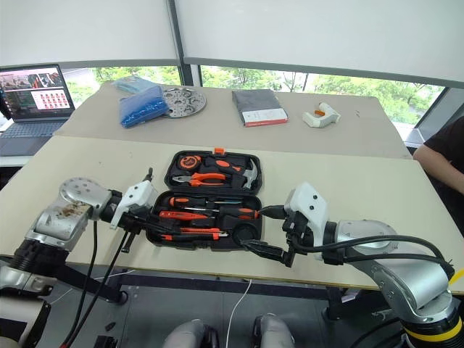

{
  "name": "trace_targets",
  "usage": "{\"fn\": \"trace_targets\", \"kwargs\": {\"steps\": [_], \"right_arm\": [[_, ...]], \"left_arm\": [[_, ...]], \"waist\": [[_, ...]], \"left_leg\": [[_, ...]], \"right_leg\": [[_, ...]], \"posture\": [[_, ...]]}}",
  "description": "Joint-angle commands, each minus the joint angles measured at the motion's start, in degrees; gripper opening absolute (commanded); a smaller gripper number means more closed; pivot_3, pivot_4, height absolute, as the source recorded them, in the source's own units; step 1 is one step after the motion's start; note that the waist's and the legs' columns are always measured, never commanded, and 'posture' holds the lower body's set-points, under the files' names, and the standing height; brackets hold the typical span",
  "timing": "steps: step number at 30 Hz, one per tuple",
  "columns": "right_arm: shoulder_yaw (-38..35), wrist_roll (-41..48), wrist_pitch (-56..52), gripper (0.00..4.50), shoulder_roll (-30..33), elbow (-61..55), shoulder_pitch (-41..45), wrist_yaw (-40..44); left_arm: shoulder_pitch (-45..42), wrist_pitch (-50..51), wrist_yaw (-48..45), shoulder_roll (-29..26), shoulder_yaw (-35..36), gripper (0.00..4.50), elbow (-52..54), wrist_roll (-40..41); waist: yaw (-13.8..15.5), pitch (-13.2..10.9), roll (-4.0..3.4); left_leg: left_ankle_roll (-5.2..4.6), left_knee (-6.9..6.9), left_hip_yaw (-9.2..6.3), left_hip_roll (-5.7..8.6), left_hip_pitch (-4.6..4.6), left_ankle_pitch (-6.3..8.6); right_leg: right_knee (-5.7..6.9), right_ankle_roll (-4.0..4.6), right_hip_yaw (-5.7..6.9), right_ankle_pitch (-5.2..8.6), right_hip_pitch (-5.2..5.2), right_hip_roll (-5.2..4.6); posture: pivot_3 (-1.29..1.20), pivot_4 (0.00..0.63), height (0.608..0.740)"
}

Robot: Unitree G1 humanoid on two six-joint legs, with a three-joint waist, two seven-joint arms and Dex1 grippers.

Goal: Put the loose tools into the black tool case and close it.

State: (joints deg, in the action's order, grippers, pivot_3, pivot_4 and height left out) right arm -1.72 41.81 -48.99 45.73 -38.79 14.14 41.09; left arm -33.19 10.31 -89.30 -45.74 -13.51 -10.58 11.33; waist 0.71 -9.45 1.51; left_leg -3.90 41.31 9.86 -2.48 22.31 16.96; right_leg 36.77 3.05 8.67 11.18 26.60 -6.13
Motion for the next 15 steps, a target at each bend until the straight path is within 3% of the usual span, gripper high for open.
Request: {"fn": "trace_targets", "kwargs": {"steps": [1, 9, 15], "right_arm": [[-0.8, 0.5, 1.1, 4.5, -0.4, -0.5, 0.6, 0.2], [-2.2, 1.6, 0.7, 4.5, -0.3, -1.7, -0.5, 0.1], [-4.5, 1.6, 0.7, 4.5, 1.2, -2.0, -2.6, 0.0]], "left_arm": [[0.8, -8.4, 5.4, 1.1, -3.9, 0.01, -4.3, -8.4], [-1.8, -1.3, 3.8, 2.6, 0.5, 0.01, -4.9, -1.5], [-5.2, 14.7, 1.5, 1.4, 6.9, 0.01, -1.3, 9.4]], "waist": [[0.1, 0.1, -0.11], [1.3, 0.2, -0.36], [0.9, 0.2, -0.29]], "left_leg": [[0.0, -0.01, -0.01, 0.0, -0.08, 0.01], [-0.09, 0.01, -0.09, 0.04, -0.3, 0.41], [-0.15, 0.0, -0.14, 0.01, 0.1, -0.15]], "right_leg": [[-0.01, 0.0, 0.0, 0.0, -0.09, -0.03], [-0.04, -0.31, 0.03, -0.18, -0.34, -0.19], [-0.01, -0.28, 0.03, -0.17, 0.0, -0.02]], "posture": [[0.0, 0.15, 0.718], [0.0, 0.15, 0.718], [0.0, 0.15, 0.718]]}}
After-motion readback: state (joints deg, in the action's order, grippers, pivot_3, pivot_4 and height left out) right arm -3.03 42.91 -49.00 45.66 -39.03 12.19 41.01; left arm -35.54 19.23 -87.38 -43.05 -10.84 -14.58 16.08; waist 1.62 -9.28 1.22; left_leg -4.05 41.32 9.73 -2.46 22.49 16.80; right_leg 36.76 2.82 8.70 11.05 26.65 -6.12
